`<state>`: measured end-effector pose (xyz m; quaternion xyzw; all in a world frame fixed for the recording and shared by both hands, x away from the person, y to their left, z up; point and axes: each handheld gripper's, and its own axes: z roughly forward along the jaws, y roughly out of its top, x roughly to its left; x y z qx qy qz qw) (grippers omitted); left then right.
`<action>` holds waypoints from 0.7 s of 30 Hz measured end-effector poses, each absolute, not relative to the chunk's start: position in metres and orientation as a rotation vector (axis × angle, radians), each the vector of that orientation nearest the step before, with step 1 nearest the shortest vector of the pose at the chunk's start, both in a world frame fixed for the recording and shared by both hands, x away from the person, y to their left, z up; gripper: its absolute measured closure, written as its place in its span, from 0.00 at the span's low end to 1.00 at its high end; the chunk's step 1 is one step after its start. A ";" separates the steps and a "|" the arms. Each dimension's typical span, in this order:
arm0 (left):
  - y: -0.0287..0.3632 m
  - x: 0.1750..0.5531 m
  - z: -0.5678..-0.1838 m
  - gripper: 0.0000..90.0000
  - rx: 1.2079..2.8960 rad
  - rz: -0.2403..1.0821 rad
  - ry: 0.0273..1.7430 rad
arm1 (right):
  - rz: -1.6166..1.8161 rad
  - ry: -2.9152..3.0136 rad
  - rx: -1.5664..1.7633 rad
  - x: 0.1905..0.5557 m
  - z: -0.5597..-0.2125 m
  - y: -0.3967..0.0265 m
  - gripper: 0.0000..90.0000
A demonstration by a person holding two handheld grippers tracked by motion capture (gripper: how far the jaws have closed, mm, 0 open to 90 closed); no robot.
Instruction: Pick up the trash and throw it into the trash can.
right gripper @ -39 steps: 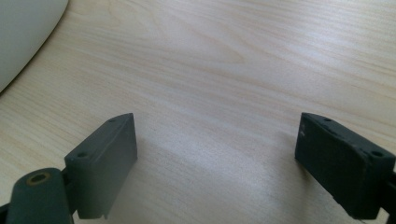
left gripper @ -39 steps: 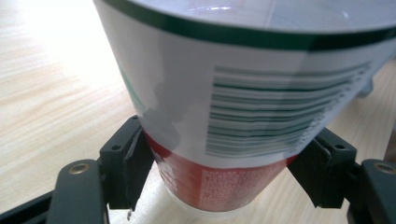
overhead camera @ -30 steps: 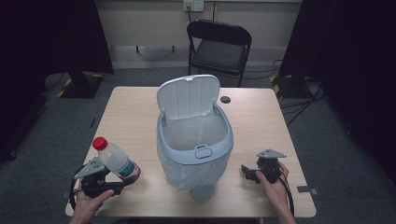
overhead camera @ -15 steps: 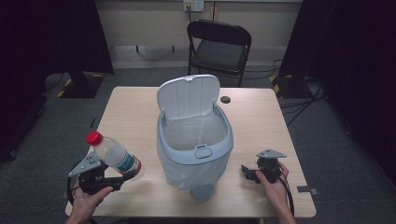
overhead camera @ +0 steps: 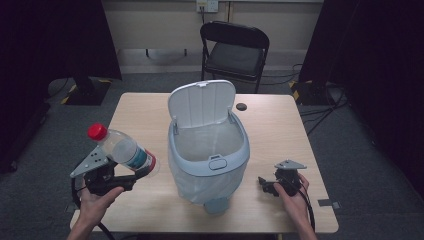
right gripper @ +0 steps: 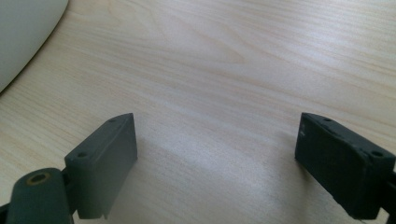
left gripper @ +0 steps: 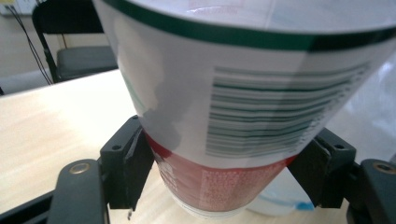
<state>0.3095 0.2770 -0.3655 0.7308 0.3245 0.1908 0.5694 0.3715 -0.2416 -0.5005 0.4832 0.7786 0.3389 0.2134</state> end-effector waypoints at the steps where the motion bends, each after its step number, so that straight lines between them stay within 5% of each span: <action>1: 0.276 0.311 -0.362 0.31 1.699 0.450 0.767 | 0.940 2.161 1.341 0.372 -0.500 -0.242 0.13; 21: 0.278 0.313 -0.315 0.31 1.610 0.531 0.708 | 0.940 2.161 1.341 0.372 -0.500 -0.242 0.13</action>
